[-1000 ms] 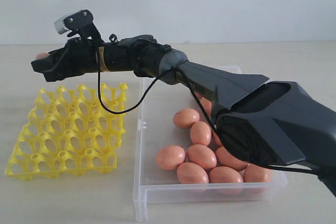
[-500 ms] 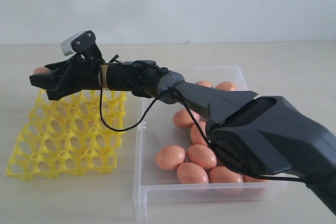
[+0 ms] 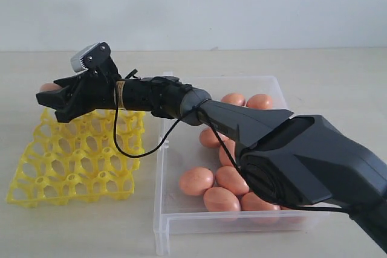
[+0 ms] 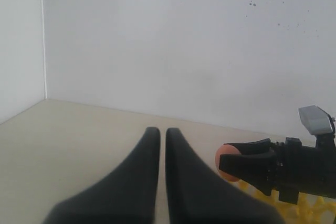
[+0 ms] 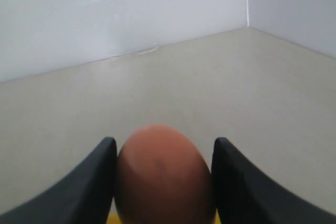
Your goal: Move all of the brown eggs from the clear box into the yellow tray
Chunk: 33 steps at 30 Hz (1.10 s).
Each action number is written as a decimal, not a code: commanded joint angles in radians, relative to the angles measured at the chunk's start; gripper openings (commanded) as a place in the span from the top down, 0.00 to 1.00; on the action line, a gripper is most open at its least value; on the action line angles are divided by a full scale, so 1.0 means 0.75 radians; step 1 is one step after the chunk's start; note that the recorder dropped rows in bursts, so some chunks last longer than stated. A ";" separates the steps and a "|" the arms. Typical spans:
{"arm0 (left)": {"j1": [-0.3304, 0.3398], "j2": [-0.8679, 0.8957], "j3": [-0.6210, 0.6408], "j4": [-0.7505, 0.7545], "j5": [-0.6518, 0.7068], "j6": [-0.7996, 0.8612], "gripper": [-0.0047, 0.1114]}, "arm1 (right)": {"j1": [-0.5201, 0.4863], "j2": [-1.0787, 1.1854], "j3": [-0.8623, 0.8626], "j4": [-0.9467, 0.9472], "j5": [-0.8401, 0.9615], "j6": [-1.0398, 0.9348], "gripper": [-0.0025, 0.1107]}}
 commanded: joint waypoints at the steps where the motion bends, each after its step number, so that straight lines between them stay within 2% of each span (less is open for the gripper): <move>1: 0.002 -0.004 0.005 -0.015 0.001 -0.015 0.93 | -0.006 -0.008 -0.032 0.010 -0.042 0.013 0.98; 8: 0.002 -0.004 0.005 -0.015 -0.002 -0.015 0.93 | 0.004 -0.008 -0.063 0.078 0.014 0.057 0.98; 19: 0.002 -0.004 0.005 -0.015 -0.002 -0.015 0.93 | 0.034 0.000 -0.063 0.193 0.101 -0.131 0.98; 26: 0.002 -0.004 0.005 -0.015 0.001 -0.015 0.93 | 0.034 0.000 -0.063 0.204 0.165 0.080 0.98; 33: 0.002 -0.004 0.005 -0.015 0.001 -0.015 0.93 | 0.034 0.000 -0.063 0.178 0.167 0.080 0.98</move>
